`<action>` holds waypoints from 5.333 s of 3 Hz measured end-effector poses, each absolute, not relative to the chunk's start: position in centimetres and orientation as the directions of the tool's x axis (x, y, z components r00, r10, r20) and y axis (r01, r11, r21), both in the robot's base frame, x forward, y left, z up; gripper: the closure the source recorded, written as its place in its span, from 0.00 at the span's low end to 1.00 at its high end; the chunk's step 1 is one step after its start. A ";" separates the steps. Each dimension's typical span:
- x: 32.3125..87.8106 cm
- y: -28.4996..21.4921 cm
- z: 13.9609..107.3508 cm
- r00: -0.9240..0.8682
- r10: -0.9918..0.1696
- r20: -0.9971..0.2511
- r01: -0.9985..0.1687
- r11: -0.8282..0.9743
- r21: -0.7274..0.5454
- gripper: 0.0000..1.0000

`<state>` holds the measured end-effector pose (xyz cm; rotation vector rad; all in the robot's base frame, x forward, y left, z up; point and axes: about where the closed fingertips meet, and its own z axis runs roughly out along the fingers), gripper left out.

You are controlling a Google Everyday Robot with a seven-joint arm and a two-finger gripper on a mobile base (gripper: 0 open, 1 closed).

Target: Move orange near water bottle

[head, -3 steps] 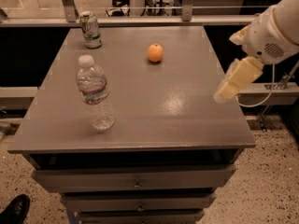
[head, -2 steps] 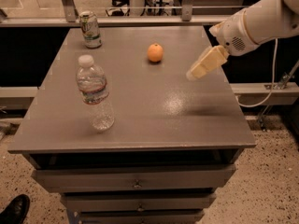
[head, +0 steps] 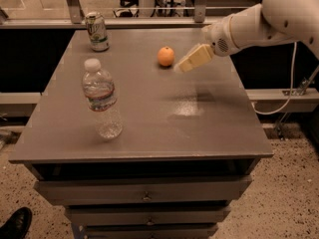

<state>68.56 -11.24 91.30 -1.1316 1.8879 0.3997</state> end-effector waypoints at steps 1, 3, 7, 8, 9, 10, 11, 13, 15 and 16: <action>72.0 -9.0 89.6 -0.221 -0.511 -0.831 -0.825 0.553 -0.121 0.00; 75.9 -4.1 86.0 -0.253 -0.461 -0.851 -0.835 0.548 -0.049 0.00; 74.5 -6.8 87.7 -0.266 -0.424 -0.866 -0.849 0.529 0.002 0.95; 69.9 -6.8 89.8 -0.205 -0.452 -0.868 -0.912 0.411 0.001 1.00; 64.2 -6.5 91.4 -0.101 -0.466 -0.879 -0.960 0.278 -0.037 1.00; 58.8 -5.5 91.8 -0.017 -0.451 -0.892 -0.986 0.157 -0.061 1.00; 54.1 -2.6 91.6 0.052 -0.400 -0.915 -0.997 0.033 -0.072 1.00; 51.3 2.6 89.9 0.100 -0.357 -0.929 -0.995 -0.048 -0.089 1.00; 50.2 4.5 86.7 0.104 -0.374 -0.922 -0.994 -0.060 -0.088 1.00; 49.7 5.1 85.4 0.098 -0.379 -0.920 -0.994 -0.080 -0.072 0.86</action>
Offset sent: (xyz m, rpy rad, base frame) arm 0.0873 0.0719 -0.0497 0.1248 0.0505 -0.0155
